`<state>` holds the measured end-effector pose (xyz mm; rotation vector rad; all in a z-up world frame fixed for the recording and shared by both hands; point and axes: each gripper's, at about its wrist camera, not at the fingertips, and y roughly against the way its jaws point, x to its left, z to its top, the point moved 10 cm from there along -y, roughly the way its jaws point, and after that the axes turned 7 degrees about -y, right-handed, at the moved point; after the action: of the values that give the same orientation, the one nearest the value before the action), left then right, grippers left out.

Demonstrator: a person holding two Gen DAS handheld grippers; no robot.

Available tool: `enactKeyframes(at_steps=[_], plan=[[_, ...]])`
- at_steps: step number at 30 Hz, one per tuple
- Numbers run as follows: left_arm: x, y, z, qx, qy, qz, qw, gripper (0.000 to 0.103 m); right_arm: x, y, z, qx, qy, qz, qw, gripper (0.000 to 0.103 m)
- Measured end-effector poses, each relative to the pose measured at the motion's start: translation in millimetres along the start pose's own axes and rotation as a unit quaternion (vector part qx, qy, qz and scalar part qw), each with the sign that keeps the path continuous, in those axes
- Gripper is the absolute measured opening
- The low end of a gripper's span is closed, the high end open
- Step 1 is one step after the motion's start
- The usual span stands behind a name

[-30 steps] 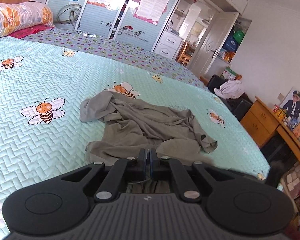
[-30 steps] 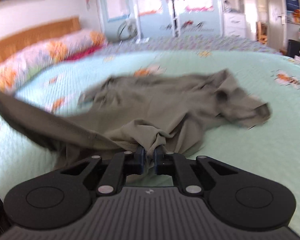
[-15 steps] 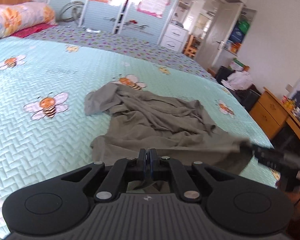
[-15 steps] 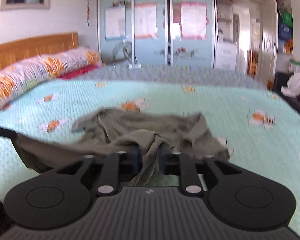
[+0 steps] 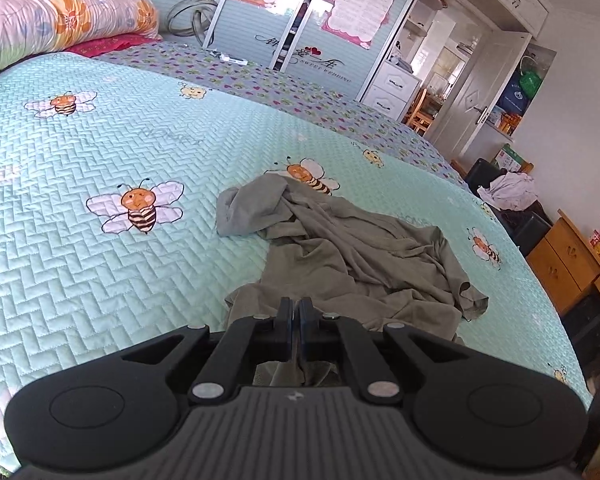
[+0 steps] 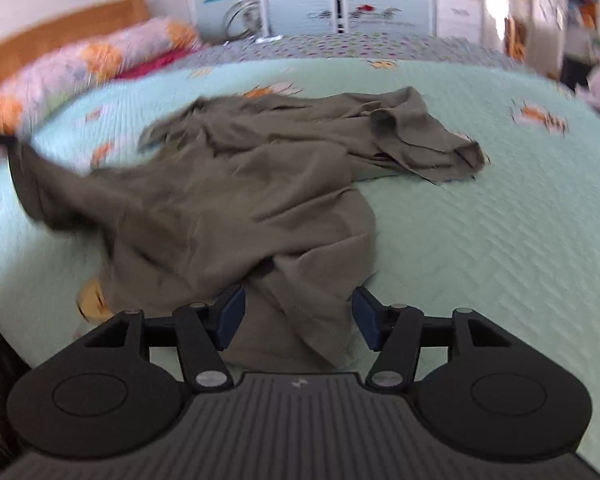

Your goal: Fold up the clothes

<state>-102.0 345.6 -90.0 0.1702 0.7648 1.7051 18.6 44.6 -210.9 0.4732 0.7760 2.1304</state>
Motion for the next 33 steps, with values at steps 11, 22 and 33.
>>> enactKeyframes(at_steps=[11, 22, 33], plan=[[-31, 22, 17, -0.017, -0.026, -0.037, 0.9988, 0.002, -33, 7, 24, -0.044, -0.046, -0.015, 0.998, 0.004], [-80, 3, -19, 0.034, -0.068, -0.101, 0.9919, 0.003, -167, 70, -2, -0.065, -0.300, -0.053, 0.950, 0.000], [-61, -33, -62, 0.105, -0.054, -0.062, 0.9911, 0.010, -86, 52, 0, -0.044, -0.113, -0.023, 0.992, 0.057]])
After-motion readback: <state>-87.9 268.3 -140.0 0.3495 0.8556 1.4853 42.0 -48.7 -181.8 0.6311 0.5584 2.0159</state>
